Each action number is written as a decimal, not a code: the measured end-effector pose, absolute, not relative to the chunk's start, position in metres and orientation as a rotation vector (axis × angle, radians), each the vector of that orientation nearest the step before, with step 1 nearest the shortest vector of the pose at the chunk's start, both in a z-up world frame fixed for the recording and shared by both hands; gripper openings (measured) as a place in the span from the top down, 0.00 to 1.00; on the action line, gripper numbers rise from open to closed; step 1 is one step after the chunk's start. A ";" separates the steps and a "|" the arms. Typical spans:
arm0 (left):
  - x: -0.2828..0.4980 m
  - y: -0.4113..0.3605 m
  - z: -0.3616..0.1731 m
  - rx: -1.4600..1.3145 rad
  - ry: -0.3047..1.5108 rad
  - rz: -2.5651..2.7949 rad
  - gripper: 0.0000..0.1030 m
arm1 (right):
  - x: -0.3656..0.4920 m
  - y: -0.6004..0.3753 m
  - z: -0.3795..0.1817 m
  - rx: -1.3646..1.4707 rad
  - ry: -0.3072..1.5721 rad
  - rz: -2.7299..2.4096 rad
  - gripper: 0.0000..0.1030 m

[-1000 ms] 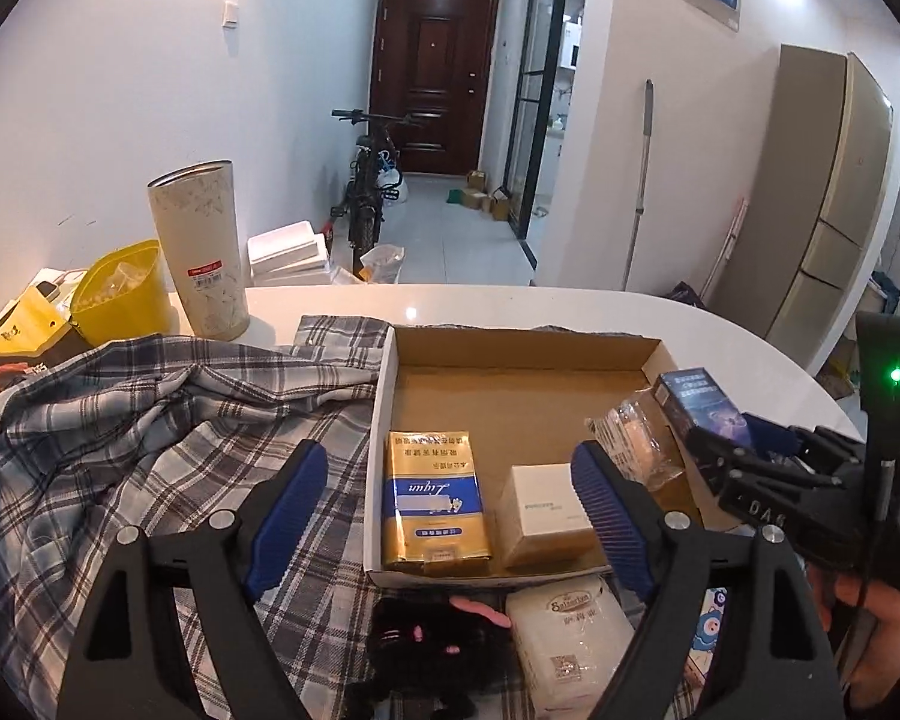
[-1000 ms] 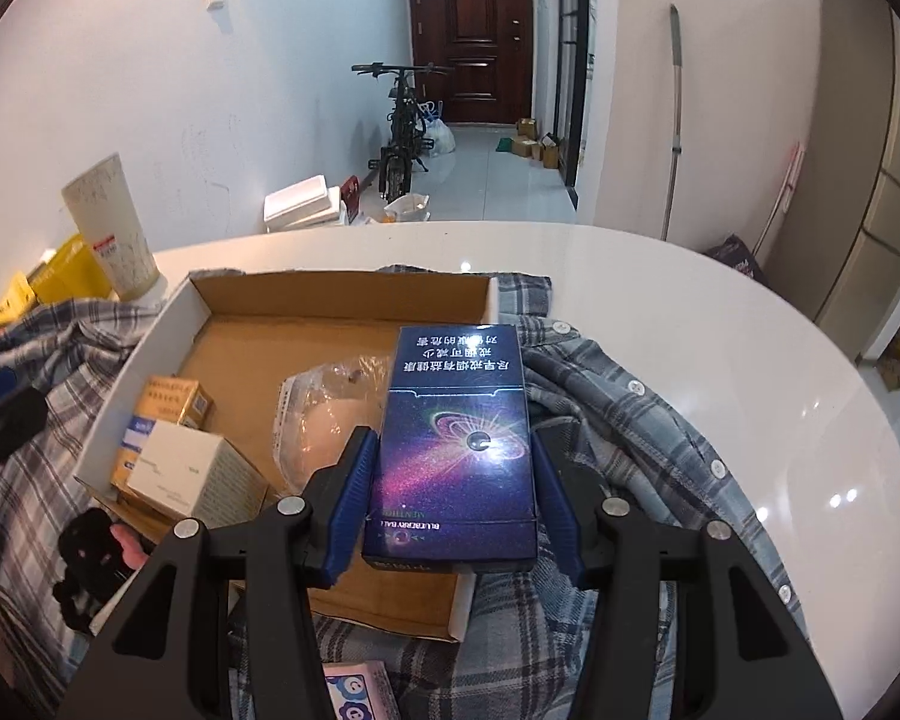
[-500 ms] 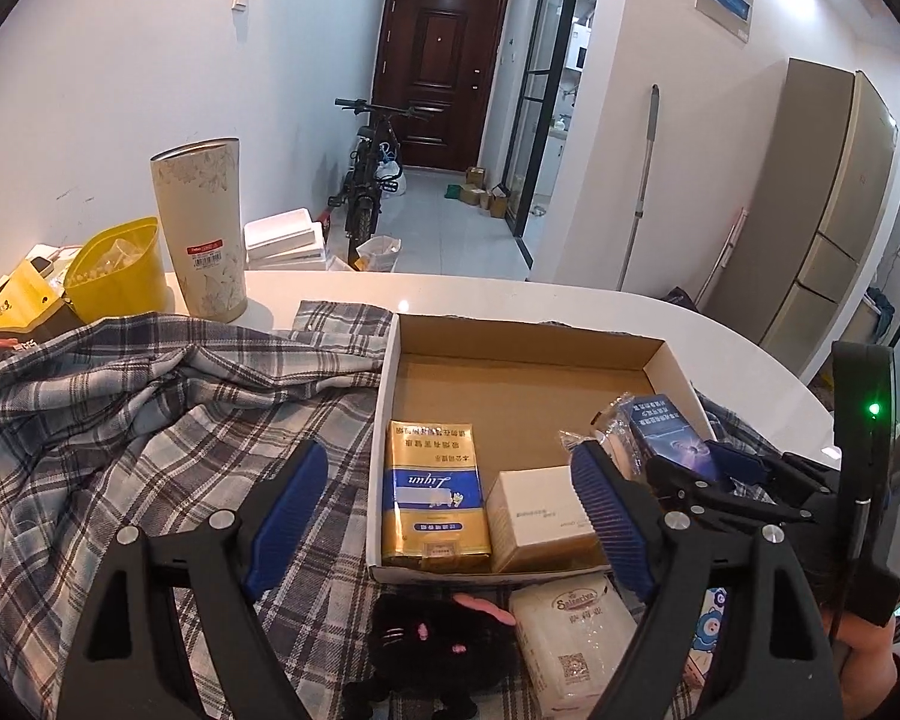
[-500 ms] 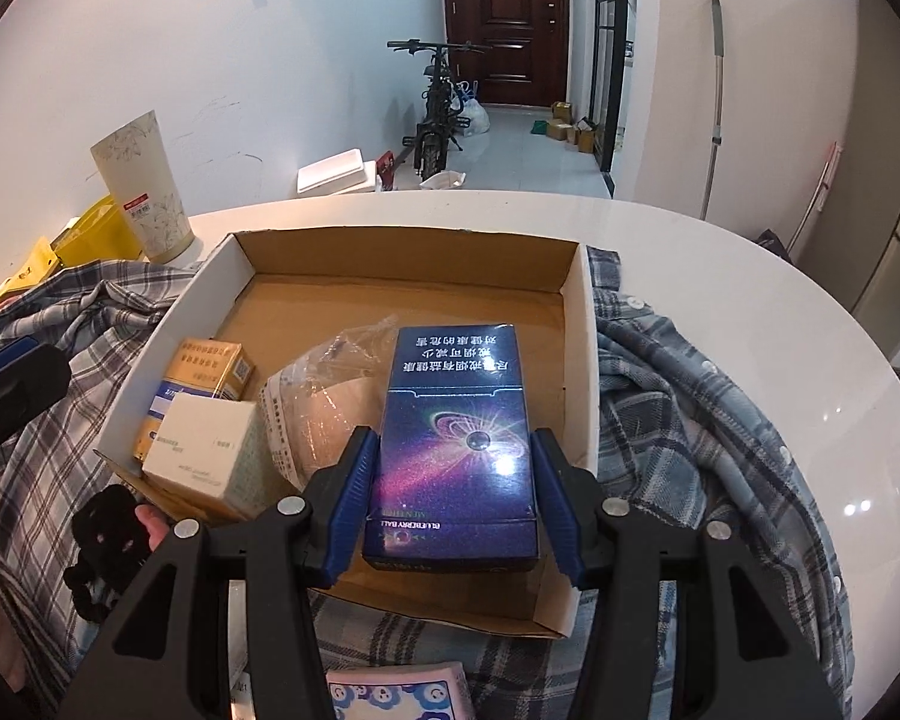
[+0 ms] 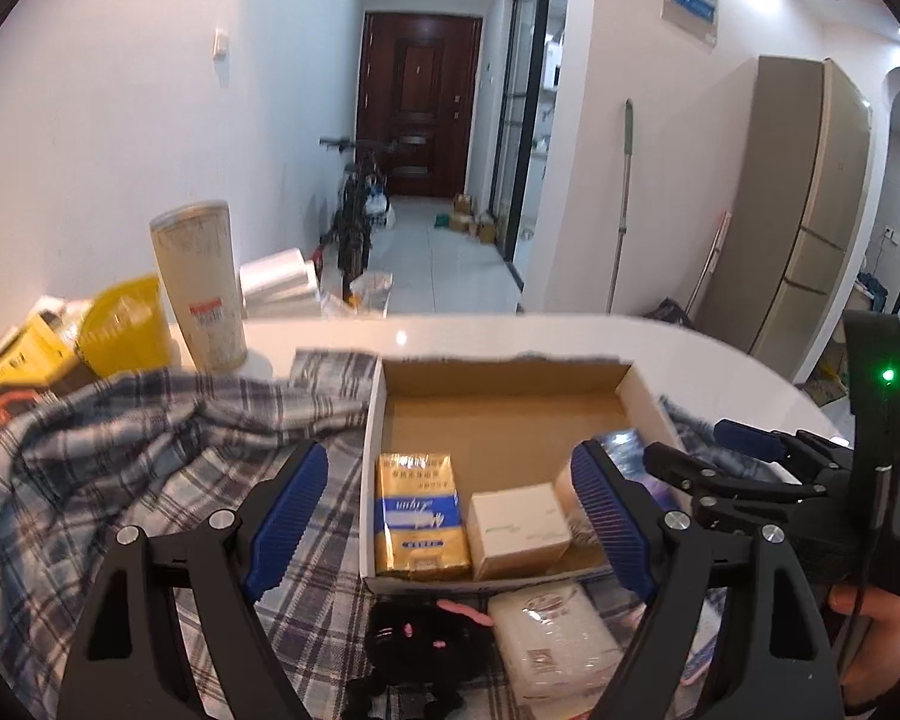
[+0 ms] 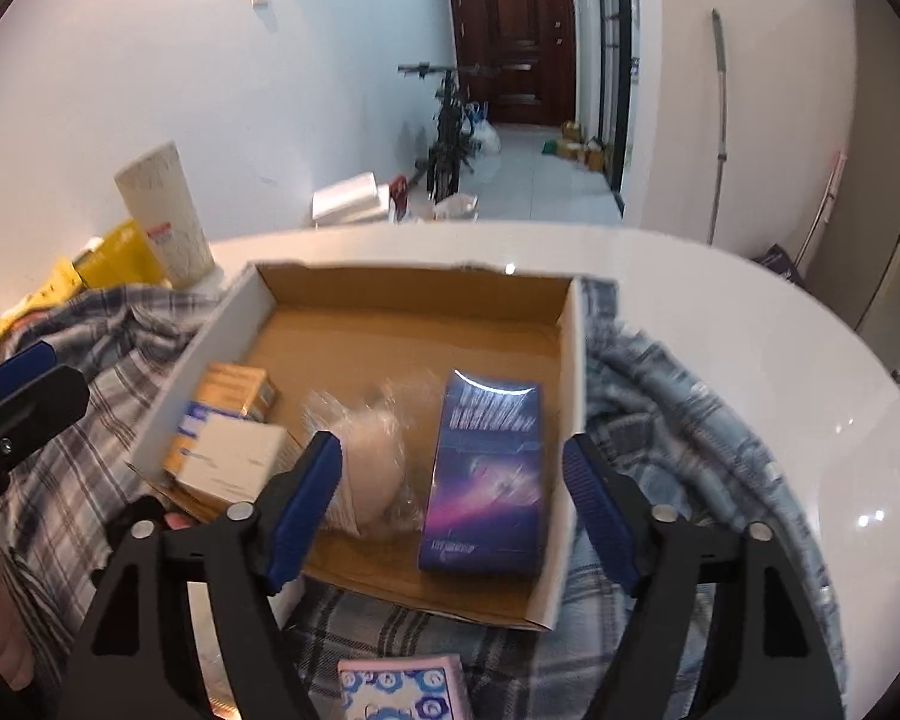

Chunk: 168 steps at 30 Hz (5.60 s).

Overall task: Organize objects
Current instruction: 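Lower the purple box into the cardboard box and open the right gripper, then reach the right gripper to the pink Manhua card pack and grasp it, then grasp the white wrapped bread bag with the left gripper while the right holds the pink pack, then lift the white bag over the box with the left gripper while the right lifts the pink pack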

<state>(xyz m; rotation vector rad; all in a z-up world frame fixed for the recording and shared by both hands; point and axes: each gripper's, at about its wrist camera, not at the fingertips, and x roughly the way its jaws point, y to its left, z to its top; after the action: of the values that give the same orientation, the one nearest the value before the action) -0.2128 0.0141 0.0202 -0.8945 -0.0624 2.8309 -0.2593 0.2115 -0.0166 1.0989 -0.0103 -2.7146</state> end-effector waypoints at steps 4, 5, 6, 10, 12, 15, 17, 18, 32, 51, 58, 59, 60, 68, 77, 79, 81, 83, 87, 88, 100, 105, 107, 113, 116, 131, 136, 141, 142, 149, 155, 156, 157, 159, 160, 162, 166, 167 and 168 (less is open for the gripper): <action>-0.183 0.013 0.048 -0.785 -0.071 2.854 0.17 | -0.237 0.219 0.019 0.980 0.005 -2.756 0.26; -0.176 0.013 0.053 -0.765 -0.063 2.860 0.17 | -0.228 0.221 0.027 0.944 0.012 -2.767 0.21; -0.164 0.012 0.059 -0.727 -0.051 2.866 0.17 | -0.218 0.224 0.037 0.902 0.013 -2.780 0.14; -0.127 0.011 0.071 -0.618 -0.027 2.899 0.17 | -0.183 0.228 0.059 0.771 0.005 -2.799 0.05; -0.114 0.009 0.073 -0.592 -0.037 2.914 0.16 | -0.167 0.231 0.064 0.737 0.005 -2.805 0.04; -0.093 0.005 0.075 -0.520 -0.065 2.934 0.04 | -0.149 0.233 0.065 0.713 -0.013 -2.802 0.00; -0.083 0.004 0.074 -0.463 -0.071 2.943 0.00 | -0.140 0.236 0.064 0.689 -0.020 -2.804 0.00; -0.081 0.004 0.073 -0.448 -0.059 2.943 0.00 | -0.136 0.237 0.064 0.674 -0.021 -2.806 0.00; -0.106 -0.005 0.020 -0.532 -0.138 2.925 0.00 | -0.128 0.255 0.040 0.383 -0.119 -2.849 0.00; -0.106 -0.003 0.008 -0.569 -0.151 2.966 0.00 | -0.144 0.233 0.005 0.740 0.037 -2.775 0.03; -0.109 -0.003 0.002 -0.603 -0.143 2.983 0.00 | -0.157 0.207 -0.027 0.955 0.229 -2.665 0.19; -0.109 -0.002 0.002 -0.605 -0.144 2.984 0.00 | -0.157 0.205 -0.030 0.968 0.243 -2.655 0.19; -0.110 -0.002 0.002 -0.610 -0.144 2.982 0.00 | -0.157 0.204 -0.033 0.973 0.265 -2.661 0.20; -0.112 -0.004 0.000 -0.648 -0.183 2.961 0.00 | -0.164 0.190 -0.062 1.110 0.402 -2.617 0.29; -0.114 -0.009 -0.001 -0.671 -0.230 2.954 0.00 | -0.168 0.186 -0.074 1.175 0.442 -2.574 0.40; -0.114 -0.008 -0.001 -0.674 -0.220 2.956 0.00 | -0.169 0.186 -0.075 1.189 0.445 -2.568 0.44; -0.114 -0.008 -0.001 -0.674 -0.218 2.954 0.00 | -0.171 0.185 -0.078 1.204 0.445 -2.556 0.48; -0.113 -0.007 -0.002 -0.672 -0.213 2.956 0.00 | -0.171 0.185 -0.078 1.208 0.445 -2.553 0.52; -0.111 -0.007 0.000 -0.652 -0.211 2.966 0.00 | -0.165 0.189 -0.067 1.117 0.411 -2.608 0.53; -0.110 -0.006 0.001 -0.647 -0.203 2.972 0.00 | -0.164 0.190 -0.063 1.080 0.401 -2.629 0.53; -0.144 0.027 0.023 -0.966 -0.083 2.833 0.00 | -0.156 0.210 -0.028 0.858 0.265 -2.775 0.53; -0.167 0.052 0.013 -1.117 -0.053 2.676 0.00 | -0.155 0.223 -0.019 0.829 0.190 -2.813 0.53; -0.173 0.060 0.006 -1.151 -0.049 2.653 0.00 | -0.155 0.226 -0.018 0.828 0.184 -2.829 0.53; -0.192 0.075 -0.030 -1.319 -0.062 2.564 0.07 | -0.155 0.235 -0.014 0.831 0.120 -2.833 0.53; -0.201 0.075 -0.049 -1.394 -0.077 2.535 0.13 | -0.155 0.236 -0.015 0.838 0.098 -2.823 0.53; -0.206 0.084 -0.078 -1.488 -0.006 2.480 0.44 | -0.153 0.239 -0.014 0.839 0.093 -2.810 0.53; -0.196 0.081 -0.065 -1.411 0.017 2.539 0.57 | -0.153 0.241 -0.013 0.820 0.090 -2.826 0.53; -0.178 0.082 -0.042 -1.237 0.115 2.666 0.59 | -0.151 0.247 -0.009 0.762 0.052 -2.835 0.53; -0.172 0.081 -0.035 -1.184 0.146 2.700 0.59 | -0.151 0.247 -0.008 0.750 0.050 -2.837 0.53; -0.136 0.072 0.011 -0.901 0.159 2.782 0.59 | -0.143 0.249 0.001 0.640 0.030 -2.853 0.53; -0.112 0.068 0.032 -0.786 0.155 2.797 0.59 | -0.141 0.250 0.003 0.598 0.019 -2.858 0.53; -0.112 0.068 0.033 -0.785 0.155 2.797 0.59 | -0.140 0.249 0.004 0.587 0.022 -2.858 0.53; -0.111 0.067 0.034 -0.785 0.155 2.798 0.59 | -0.139 0.249 0.005 0.577 0.026 -2.859 0.53; -0.110 0.065 0.036 -0.789 0.156 2.801 0.59 | -0.137 0.249 0.008 0.579 0.016 -2.863 0.53; -0.111 0.064 0.037 -0.791 0.160 2.798 0.59 | -0.136 0.250 0.011 0.599 -0.013 -2.848 0.53; -0.116 0.064 0.046 -0.790 0.191 2.787 0.59 | -0.136 0.251 0.021 0.618 -0.054 -2.807 0.53; -0.137 0.057 0.093 -0.665 0.141 2.837 0.59 | -0.130 0.244 0.064 0.505 0.022 -2.840 0.53; -0.142 0.055 0.106 -0.612 0.111 2.869 0.59 | -0.132 0.242 0.077 0.466 0.038 -2.855 0.53; -0.145 0.053 0.115 -0.565 0.077 2.888 0.59 | -0.134 0.241 0.088 0.433 0.038 -2.867 0.53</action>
<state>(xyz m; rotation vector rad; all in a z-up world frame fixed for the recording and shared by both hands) -0.1454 0.0525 0.1152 -0.5652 0.0767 2.8881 -0.1343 0.2409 0.0880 0.4334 0.0376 -2.8666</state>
